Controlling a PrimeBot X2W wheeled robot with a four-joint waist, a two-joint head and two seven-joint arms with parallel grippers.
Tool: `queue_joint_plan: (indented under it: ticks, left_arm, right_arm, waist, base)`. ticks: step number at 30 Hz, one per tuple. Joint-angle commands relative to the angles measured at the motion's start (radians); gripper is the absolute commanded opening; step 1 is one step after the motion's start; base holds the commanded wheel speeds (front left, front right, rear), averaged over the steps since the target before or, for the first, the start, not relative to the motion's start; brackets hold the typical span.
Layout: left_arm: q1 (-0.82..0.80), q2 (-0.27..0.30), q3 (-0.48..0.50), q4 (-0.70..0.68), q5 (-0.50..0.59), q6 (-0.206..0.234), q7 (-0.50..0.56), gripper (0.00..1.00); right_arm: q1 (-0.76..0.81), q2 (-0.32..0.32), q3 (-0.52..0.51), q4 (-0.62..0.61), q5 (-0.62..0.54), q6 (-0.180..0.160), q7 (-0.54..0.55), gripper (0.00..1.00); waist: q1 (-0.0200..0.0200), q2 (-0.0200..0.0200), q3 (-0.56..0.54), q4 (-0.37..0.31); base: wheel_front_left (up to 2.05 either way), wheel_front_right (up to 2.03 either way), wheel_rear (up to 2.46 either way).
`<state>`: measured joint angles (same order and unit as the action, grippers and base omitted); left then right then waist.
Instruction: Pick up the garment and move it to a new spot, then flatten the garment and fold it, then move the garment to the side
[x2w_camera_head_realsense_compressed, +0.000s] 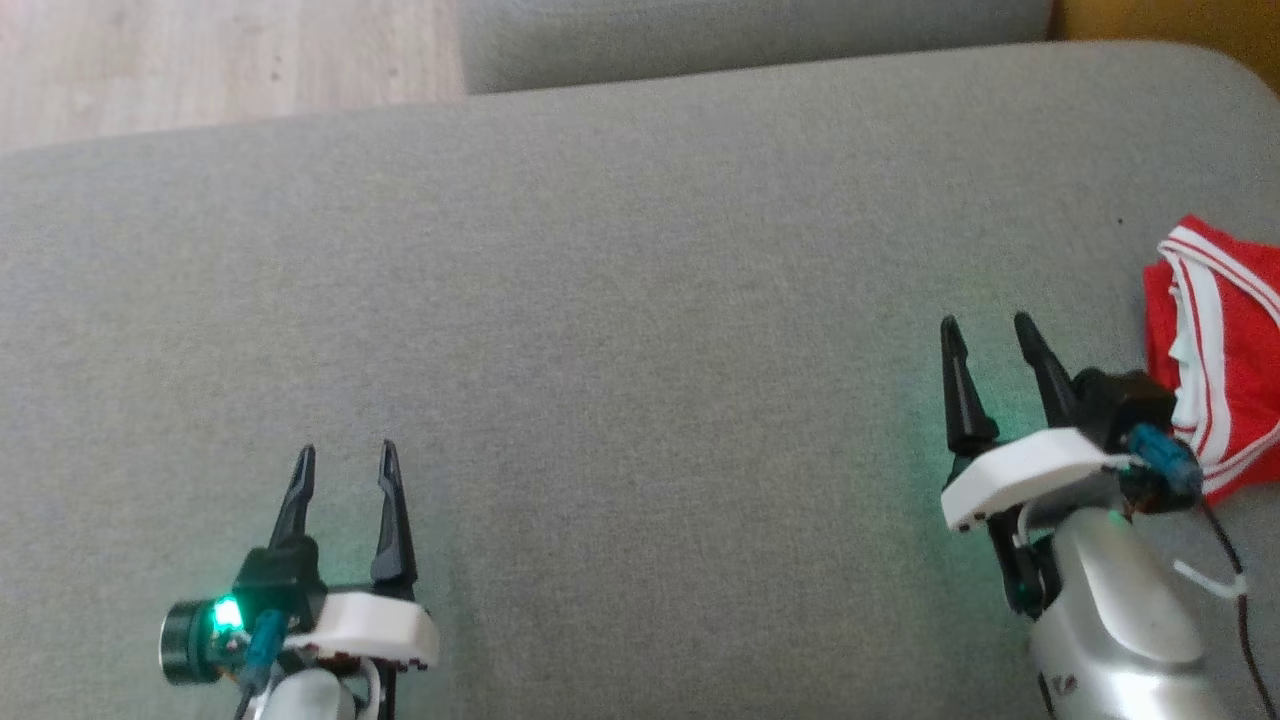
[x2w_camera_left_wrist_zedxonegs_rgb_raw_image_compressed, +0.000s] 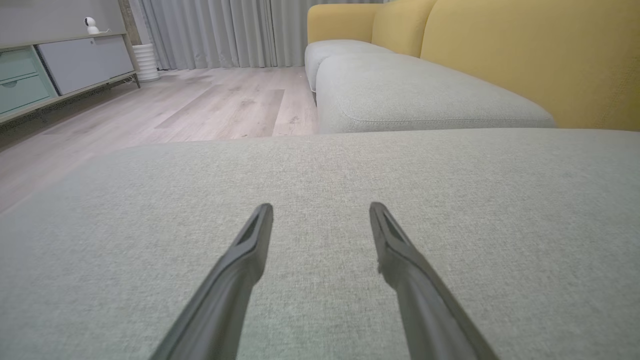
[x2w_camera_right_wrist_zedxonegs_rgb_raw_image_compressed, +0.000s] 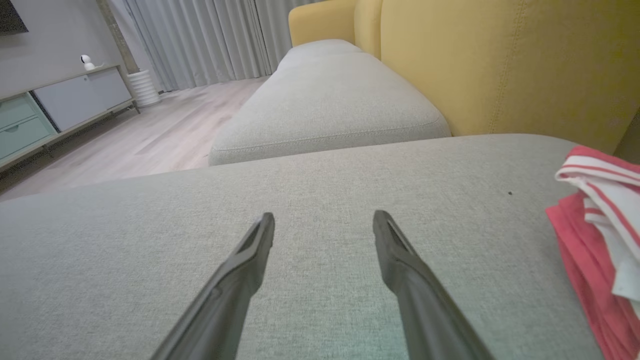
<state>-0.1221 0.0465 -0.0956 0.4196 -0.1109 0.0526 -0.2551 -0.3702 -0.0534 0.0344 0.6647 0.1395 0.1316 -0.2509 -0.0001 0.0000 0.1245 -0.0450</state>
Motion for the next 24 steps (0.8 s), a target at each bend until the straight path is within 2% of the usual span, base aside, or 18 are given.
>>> queue_joint_plan:
  ticks: [1, 8, 13, 23, 24]
  left_arm:
    - [-0.005, 0.004, 0.035, -0.021, -0.007, 0.001, -0.007, 1.0]
    - [0.032, 0.004, 0.051, -0.024, -0.021, -0.009, -0.007, 1.0]
    - [0.058, 0.004, 0.066, -0.033, -0.042, -0.033, -0.007, 1.0]
    - [0.077, 0.004, 0.076, -0.042, -0.056, -0.049, -0.007, 1.0]
    - [0.091, 0.0, 0.034, -0.002, -0.049, -0.046, 0.0, 0.0]
  right_arm:
    - [-0.002, 0.003, 0.029, -0.026, 0.004, -0.001, -0.011, 1.0]
    - [0.042, 0.003, 0.045, -0.015, 0.02, -0.001, -0.011, 1.0]
    - [0.06, 0.003, 0.063, -0.009, 0.031, -0.001, -0.011, 1.0]
    - [0.059, 0.003, 0.081, -0.005, 0.042, -0.001, -0.011, 1.0]
    - [0.079, 0.0, 0.055, 0.029, 0.037, 0.0, 0.0, 0.0]
  waist:
    - [0.0001, 0.0, -0.027, 0.017]
    - [0.0001, 0.0, -0.077, 0.031]
    - [0.0001, 0.0, -0.094, 0.026]
    - [0.0001, 0.0, -0.113, 0.014]
    - [0.0001, 0.0, -0.113, 0.015]
  base:
    - [0.0, 0.0, 0.0]
    - [0.0, 0.0, 0.0]
    - [0.0, 0.0, 0.0]
    - [0.0, 0.0, 0.0]
    - [0.0, 0.0, 0.0]
